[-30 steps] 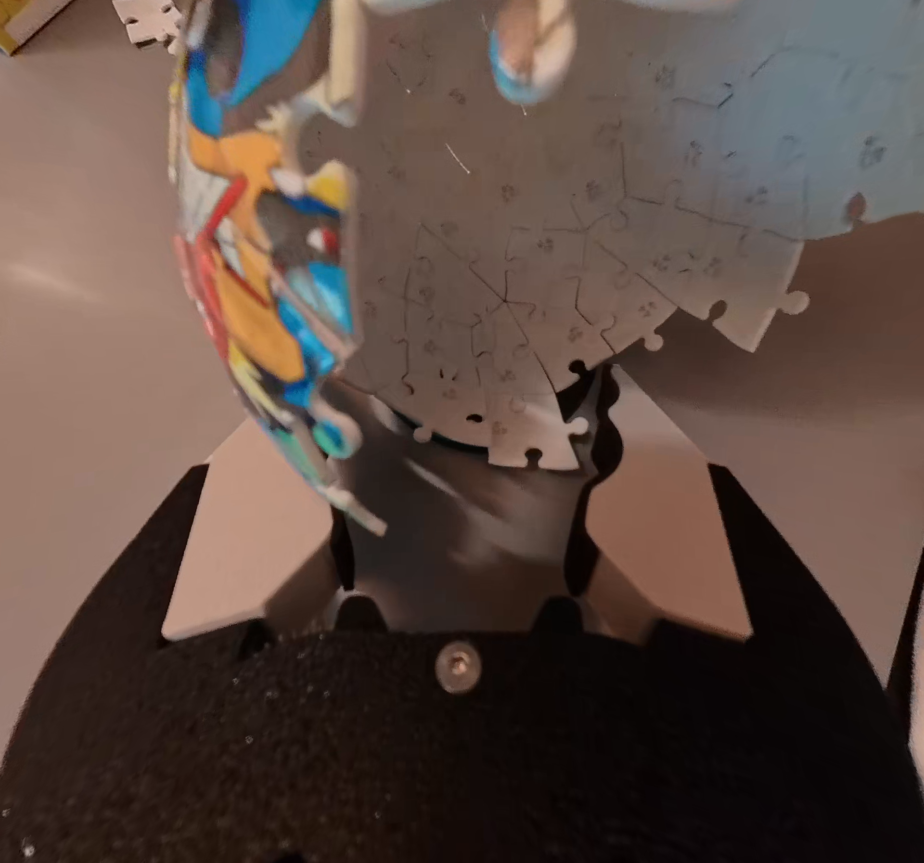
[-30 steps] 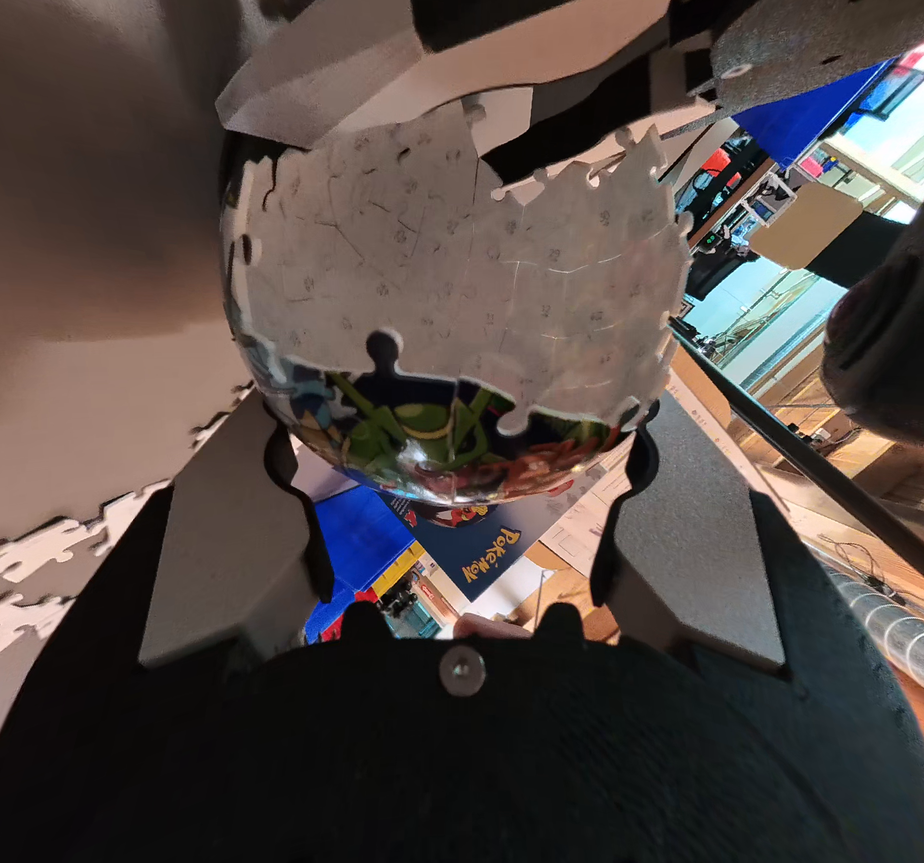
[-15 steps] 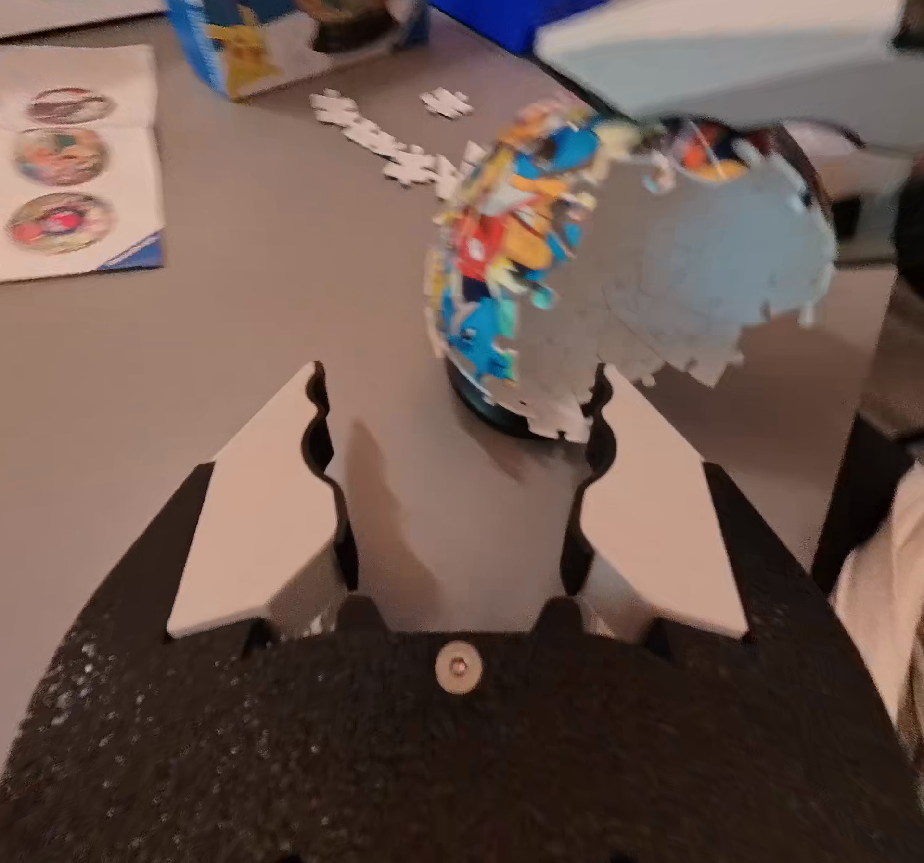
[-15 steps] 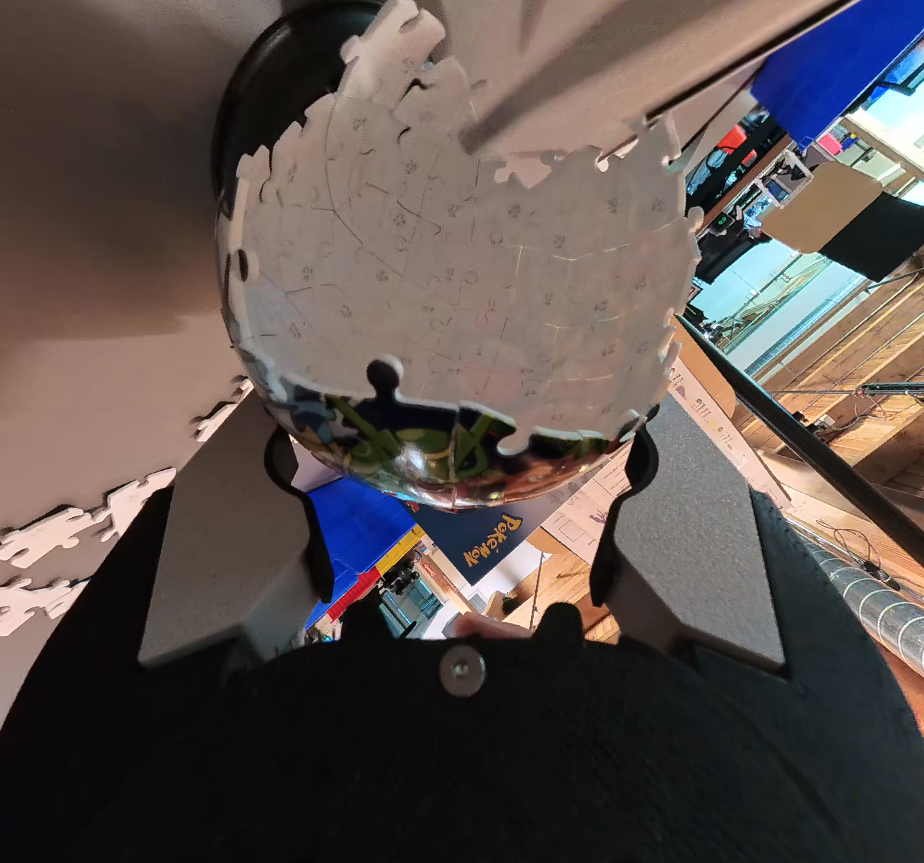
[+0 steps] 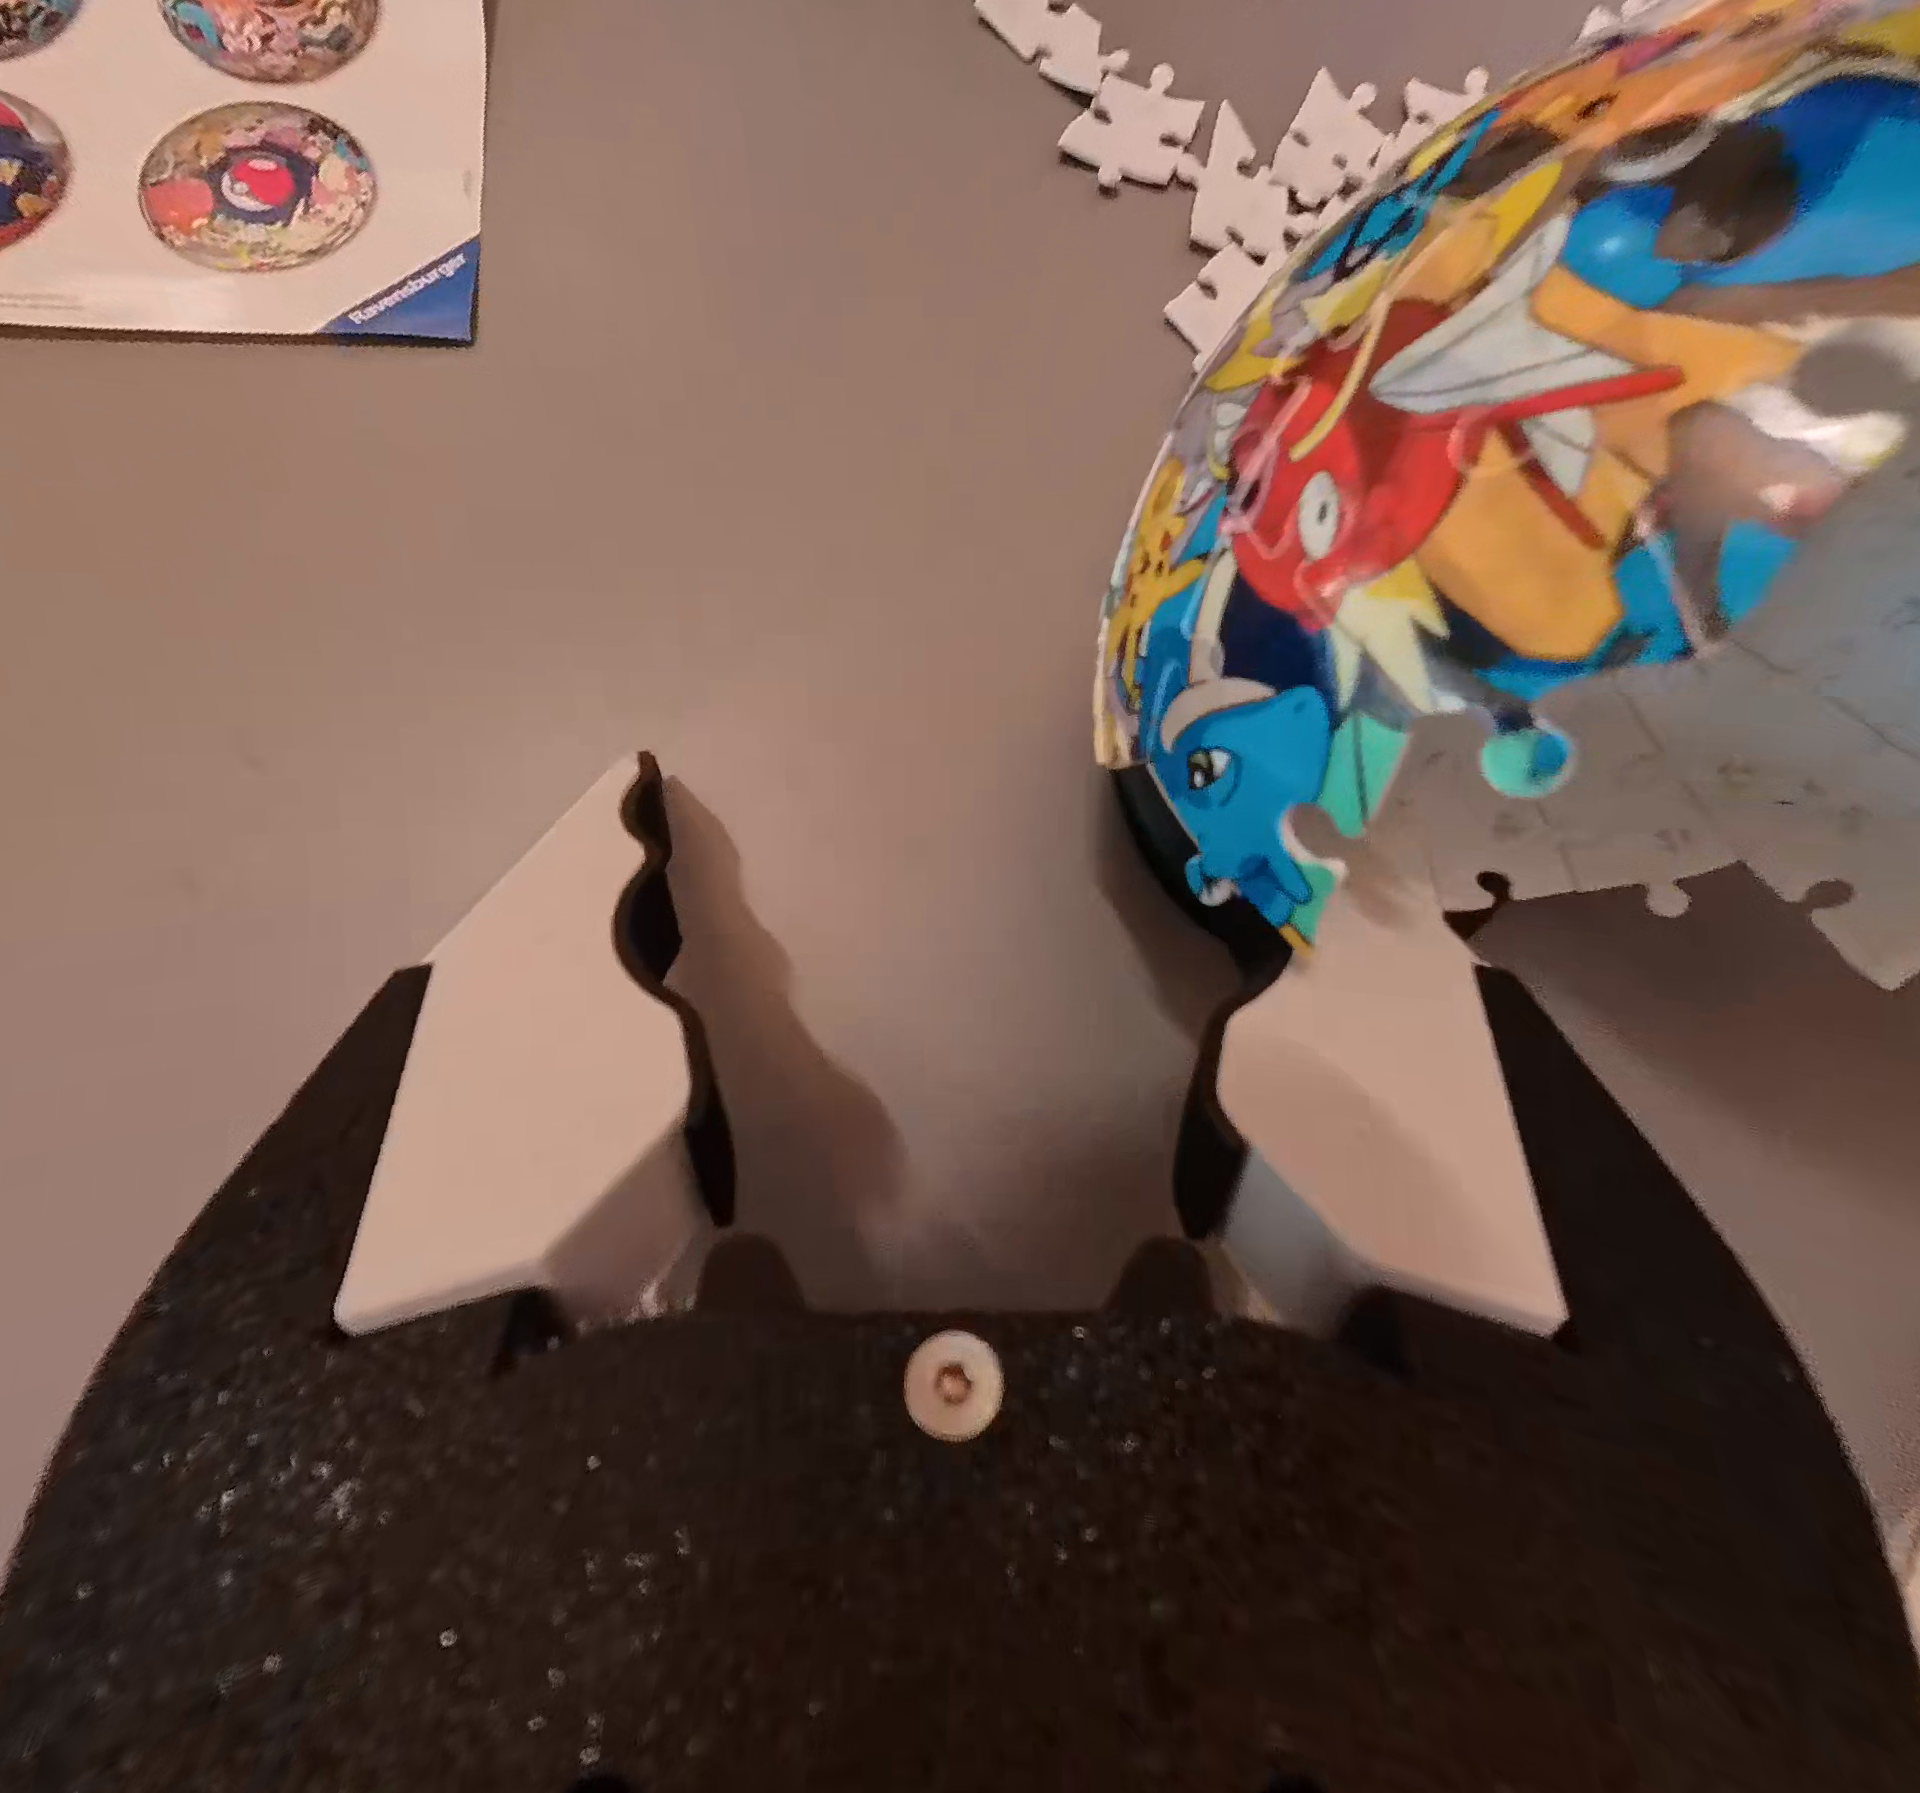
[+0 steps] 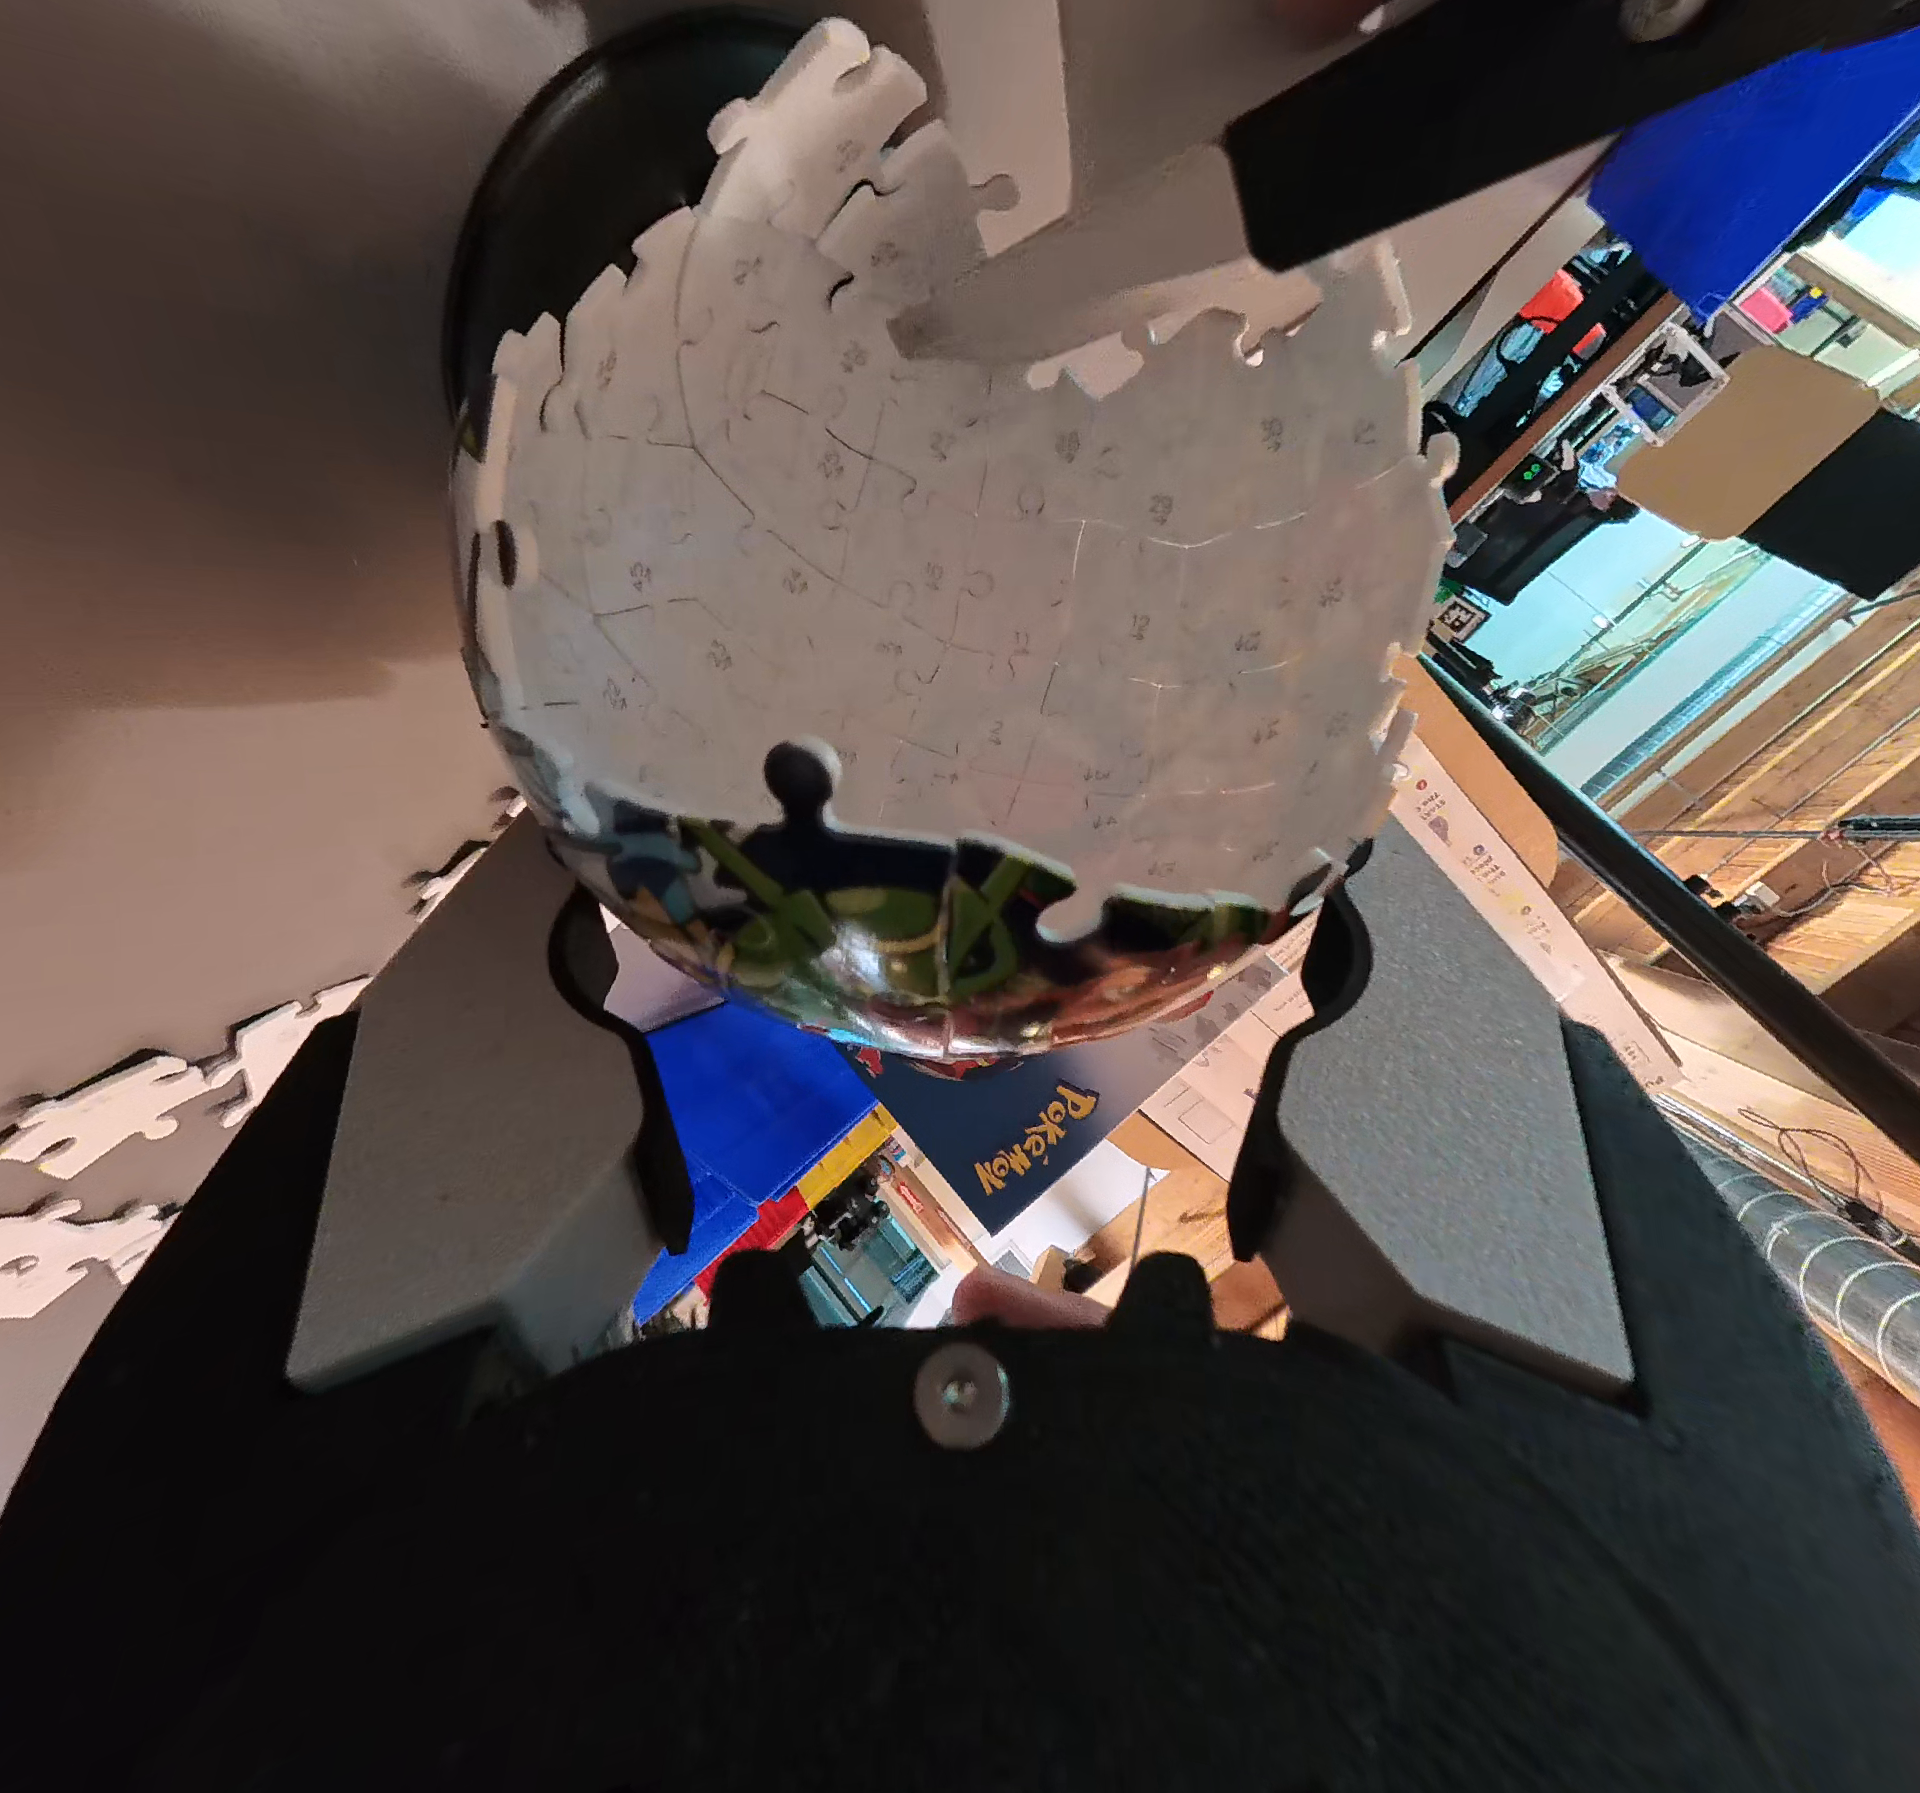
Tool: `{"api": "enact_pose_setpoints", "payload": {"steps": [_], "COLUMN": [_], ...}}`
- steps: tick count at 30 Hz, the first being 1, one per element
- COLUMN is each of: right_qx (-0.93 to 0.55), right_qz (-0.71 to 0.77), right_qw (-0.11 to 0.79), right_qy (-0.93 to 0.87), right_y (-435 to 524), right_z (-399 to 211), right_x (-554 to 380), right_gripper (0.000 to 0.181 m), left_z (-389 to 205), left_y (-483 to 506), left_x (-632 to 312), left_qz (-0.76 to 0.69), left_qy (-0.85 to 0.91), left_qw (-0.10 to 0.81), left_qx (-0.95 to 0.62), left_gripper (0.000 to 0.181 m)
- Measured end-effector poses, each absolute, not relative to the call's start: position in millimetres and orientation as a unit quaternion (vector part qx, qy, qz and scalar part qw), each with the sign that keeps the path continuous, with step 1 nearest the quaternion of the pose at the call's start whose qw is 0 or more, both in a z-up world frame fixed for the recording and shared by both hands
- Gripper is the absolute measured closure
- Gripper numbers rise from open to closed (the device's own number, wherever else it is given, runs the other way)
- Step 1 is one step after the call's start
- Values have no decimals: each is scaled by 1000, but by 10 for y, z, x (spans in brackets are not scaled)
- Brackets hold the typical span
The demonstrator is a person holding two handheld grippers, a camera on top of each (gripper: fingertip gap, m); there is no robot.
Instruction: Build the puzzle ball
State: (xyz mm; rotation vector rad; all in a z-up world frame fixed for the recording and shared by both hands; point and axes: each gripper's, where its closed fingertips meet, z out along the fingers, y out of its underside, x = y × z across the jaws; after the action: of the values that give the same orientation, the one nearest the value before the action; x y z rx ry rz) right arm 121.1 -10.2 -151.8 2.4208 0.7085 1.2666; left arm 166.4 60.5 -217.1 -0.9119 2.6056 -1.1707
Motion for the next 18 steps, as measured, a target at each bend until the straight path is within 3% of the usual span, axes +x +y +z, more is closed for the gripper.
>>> {"api": "enact_pose_setpoints", "payload": {"steps": [18], "right_qx": [859], "right_qz": [430], "right_qw": [148], "right_qy": [236], "right_y": [-139], "right_z": [-1541], "right_x": [1256], "right_gripper": [44], "left_z": [-2203], "left_y": [654], "left_x": [1743], "left_qz": [-349], "left_qy": [885], "left_qw": [128], "left_qx": [-280], "left_gripper": [52]}}
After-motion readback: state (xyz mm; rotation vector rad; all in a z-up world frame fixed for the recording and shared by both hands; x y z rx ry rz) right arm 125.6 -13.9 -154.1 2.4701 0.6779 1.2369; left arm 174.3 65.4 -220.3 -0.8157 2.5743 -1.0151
